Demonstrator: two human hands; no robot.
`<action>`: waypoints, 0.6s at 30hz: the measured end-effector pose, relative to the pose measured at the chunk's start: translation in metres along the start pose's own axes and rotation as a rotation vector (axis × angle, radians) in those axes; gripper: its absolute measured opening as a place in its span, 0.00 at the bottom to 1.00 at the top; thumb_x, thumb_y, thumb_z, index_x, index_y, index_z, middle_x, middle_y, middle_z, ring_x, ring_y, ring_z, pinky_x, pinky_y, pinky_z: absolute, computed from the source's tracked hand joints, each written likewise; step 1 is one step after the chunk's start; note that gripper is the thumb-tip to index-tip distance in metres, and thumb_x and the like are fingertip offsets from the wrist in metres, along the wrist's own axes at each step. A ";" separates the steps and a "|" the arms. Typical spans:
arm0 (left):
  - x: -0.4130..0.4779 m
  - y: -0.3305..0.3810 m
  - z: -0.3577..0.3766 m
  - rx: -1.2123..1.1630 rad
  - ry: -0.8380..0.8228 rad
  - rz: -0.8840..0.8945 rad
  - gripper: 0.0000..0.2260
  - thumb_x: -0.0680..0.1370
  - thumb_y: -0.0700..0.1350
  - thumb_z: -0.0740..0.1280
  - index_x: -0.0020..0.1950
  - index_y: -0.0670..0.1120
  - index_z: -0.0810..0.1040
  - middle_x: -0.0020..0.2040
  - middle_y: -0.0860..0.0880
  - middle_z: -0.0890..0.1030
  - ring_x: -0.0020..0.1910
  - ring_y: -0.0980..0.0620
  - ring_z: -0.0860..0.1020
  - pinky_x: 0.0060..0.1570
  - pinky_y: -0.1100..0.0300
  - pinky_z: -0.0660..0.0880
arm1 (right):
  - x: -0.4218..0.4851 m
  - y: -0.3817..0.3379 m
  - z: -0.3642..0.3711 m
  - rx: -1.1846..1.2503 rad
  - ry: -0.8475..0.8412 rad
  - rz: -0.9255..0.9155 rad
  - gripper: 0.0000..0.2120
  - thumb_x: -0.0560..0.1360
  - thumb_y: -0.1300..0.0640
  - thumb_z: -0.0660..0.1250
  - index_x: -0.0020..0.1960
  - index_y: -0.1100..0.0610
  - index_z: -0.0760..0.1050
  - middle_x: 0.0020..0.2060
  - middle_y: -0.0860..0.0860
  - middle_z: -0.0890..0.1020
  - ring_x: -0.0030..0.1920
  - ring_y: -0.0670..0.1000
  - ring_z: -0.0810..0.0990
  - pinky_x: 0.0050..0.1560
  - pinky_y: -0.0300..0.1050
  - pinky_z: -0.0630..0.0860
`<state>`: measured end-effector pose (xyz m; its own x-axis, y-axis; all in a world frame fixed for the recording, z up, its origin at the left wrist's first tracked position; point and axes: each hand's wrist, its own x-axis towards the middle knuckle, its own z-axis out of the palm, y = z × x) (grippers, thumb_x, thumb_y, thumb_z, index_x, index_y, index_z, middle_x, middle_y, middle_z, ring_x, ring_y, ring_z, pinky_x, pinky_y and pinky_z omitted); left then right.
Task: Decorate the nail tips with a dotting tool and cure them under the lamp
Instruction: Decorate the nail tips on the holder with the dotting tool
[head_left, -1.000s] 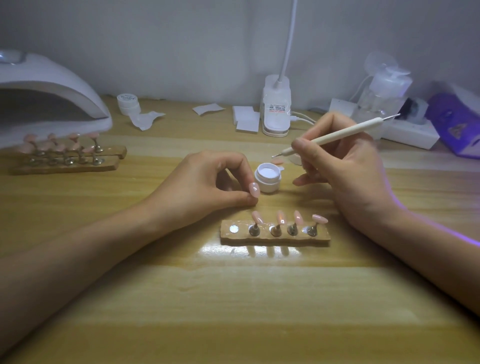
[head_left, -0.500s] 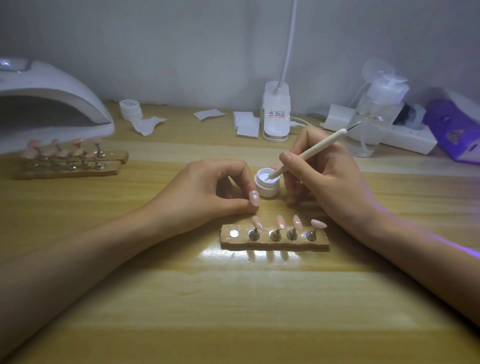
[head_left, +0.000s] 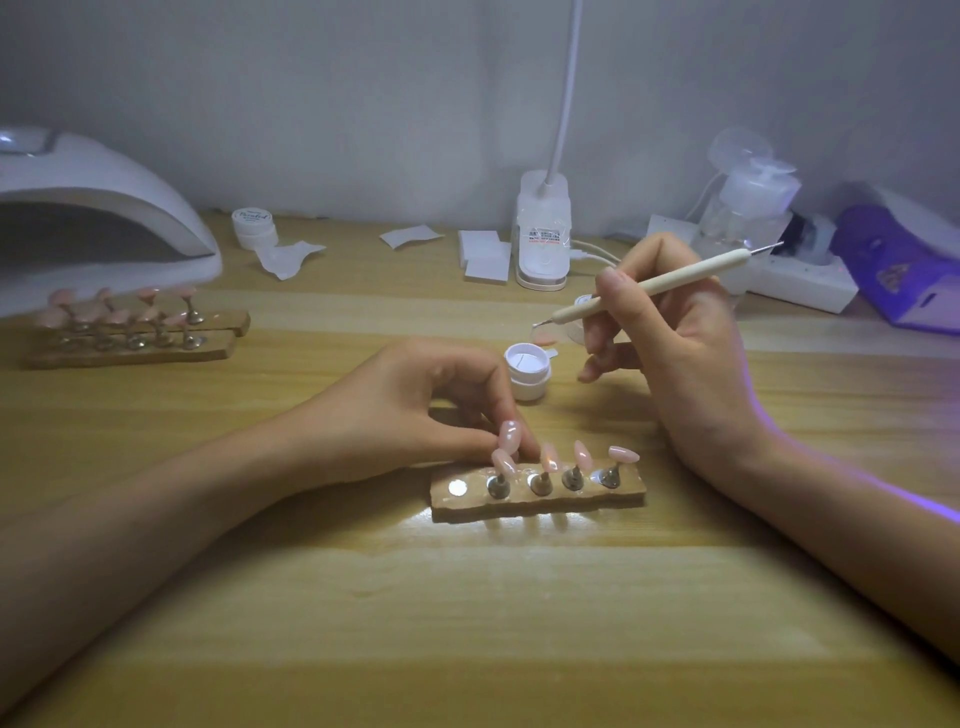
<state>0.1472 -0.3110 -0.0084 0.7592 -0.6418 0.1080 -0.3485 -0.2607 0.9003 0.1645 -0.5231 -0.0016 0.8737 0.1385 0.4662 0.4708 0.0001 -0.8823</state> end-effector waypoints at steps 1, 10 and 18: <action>0.000 0.001 0.001 -0.003 -0.010 0.001 0.07 0.75 0.36 0.72 0.40 0.44 0.77 0.45 0.47 0.86 0.49 0.47 0.84 0.52 0.53 0.80 | 0.000 0.000 0.000 0.012 0.002 0.001 0.09 0.78 0.55 0.64 0.42 0.56 0.67 0.29 0.50 0.77 0.30 0.49 0.77 0.30 0.44 0.78; 0.002 0.006 0.002 -0.012 -0.095 0.001 0.08 0.77 0.36 0.70 0.40 0.45 0.76 0.46 0.49 0.86 0.54 0.46 0.83 0.57 0.48 0.77 | 0.000 -0.001 0.001 0.039 0.004 0.049 0.10 0.78 0.52 0.64 0.43 0.56 0.67 0.30 0.52 0.81 0.31 0.53 0.79 0.32 0.48 0.81; 0.004 0.004 -0.001 -0.026 -0.144 0.024 0.06 0.79 0.40 0.68 0.44 0.41 0.74 0.49 0.49 0.86 0.54 0.43 0.82 0.55 0.55 0.77 | 0.000 -0.001 -0.001 0.066 -0.002 0.073 0.10 0.77 0.53 0.66 0.43 0.57 0.68 0.31 0.53 0.82 0.31 0.53 0.80 0.32 0.44 0.79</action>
<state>0.1495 -0.3138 -0.0044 0.6637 -0.7447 0.0699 -0.3499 -0.2265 0.9090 0.1647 -0.5239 -0.0008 0.9053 0.1420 0.4003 0.3966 0.0548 -0.9164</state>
